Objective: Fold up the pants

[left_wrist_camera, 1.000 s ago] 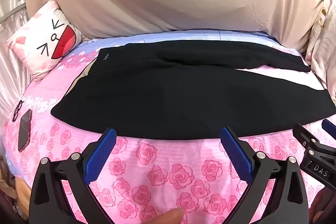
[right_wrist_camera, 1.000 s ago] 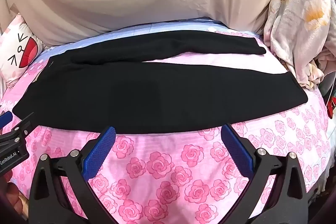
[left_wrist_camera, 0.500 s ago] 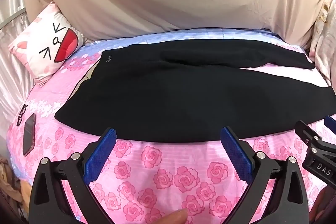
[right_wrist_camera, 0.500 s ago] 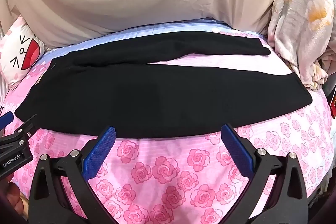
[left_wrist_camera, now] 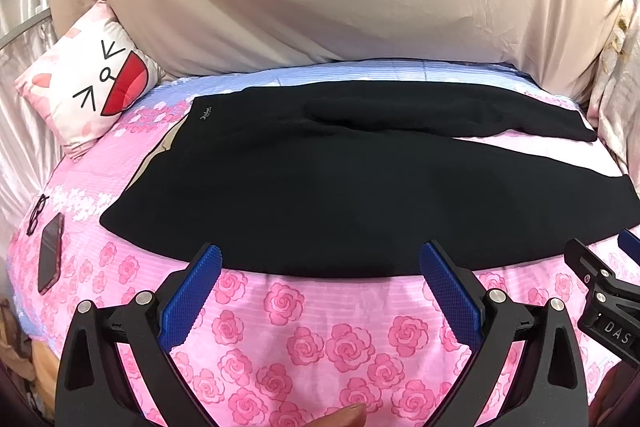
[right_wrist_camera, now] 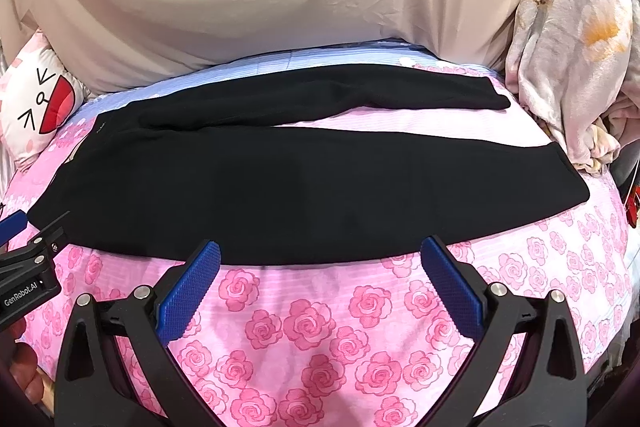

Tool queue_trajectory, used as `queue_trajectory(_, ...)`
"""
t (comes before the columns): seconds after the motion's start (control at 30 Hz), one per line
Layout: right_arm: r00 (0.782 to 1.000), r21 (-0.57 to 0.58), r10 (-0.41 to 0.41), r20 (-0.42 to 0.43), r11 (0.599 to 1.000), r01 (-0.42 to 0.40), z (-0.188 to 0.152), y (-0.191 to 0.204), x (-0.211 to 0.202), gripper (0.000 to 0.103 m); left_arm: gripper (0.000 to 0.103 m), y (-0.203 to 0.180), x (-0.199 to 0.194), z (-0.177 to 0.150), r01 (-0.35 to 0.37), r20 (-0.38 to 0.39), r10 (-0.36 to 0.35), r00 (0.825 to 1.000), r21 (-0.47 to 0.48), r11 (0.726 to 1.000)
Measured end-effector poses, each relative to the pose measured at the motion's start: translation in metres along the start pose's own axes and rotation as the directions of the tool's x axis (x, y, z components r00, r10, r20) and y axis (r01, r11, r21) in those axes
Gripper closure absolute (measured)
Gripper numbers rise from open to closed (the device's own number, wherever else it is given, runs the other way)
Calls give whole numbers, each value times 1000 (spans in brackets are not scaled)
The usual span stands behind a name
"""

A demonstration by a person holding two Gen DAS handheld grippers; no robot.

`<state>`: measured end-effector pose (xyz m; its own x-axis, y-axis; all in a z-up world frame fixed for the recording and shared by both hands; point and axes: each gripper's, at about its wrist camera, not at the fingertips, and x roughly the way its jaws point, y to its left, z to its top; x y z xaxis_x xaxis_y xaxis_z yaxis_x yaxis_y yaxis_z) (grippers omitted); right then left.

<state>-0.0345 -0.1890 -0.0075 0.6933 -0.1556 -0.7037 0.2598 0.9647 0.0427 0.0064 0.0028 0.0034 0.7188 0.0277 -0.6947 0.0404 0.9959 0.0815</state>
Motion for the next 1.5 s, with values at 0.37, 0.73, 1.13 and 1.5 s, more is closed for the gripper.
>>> queue_trajectory(0.37,1000,-4,7,-4,1000,-7,0,1,3,5,5,-1,-2,0,-3,0,3,1000,3,1000)
queue_trajectory(0.73,1000,-5,8,-6,1000,-8,0,4,5,5,5,-1,0,0,-7,-3,7,1000,6,1000)
queue_trajectory(1.13,1000,-4,8,-5,1000,-8,-1,4,5,5,5,-1,0,0,-7,-2,7,1000,7,1000)
queue_trajectory(1.5,1000,-3,11,-6,1000,-11,-1,4,5,5,5,-1,-1,0,-6,-2,6,1000,11,1000)
